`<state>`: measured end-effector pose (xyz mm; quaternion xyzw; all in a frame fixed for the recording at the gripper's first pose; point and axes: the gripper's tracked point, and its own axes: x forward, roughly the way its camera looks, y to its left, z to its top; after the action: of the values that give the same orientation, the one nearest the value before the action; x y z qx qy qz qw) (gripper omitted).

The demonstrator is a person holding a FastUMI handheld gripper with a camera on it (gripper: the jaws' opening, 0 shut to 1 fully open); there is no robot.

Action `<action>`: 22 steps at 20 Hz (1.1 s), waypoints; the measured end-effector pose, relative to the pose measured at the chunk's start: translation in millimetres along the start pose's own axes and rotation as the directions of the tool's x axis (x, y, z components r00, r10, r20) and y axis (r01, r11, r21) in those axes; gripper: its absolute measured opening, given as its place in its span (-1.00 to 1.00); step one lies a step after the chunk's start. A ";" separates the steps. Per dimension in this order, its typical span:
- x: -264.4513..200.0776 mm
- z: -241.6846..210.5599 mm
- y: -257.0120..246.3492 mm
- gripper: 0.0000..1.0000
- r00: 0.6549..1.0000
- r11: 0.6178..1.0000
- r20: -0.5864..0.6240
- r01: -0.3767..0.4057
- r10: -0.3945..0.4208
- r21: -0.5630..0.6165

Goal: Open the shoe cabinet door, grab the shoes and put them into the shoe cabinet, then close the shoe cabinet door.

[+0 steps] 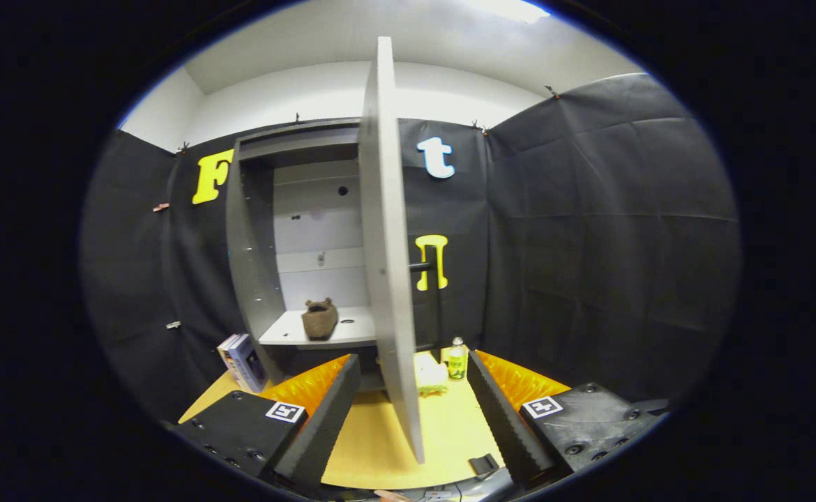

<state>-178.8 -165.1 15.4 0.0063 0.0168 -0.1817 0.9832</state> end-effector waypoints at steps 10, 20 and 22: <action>51.3 14.5 -36.4 0.95 1.000 1.000 0.017 -0.016 0.016 -0.015; 54.2 9.2 -2.1 0.96 0.989 0.989 0.000 -0.145 0.145 0.019; 56.4 5.6 17.0 0.96 0.984 0.984 -0.006 -0.175 0.175 0.028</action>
<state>-119.8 -169.4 19.0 0.0221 0.0177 -0.0947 0.9951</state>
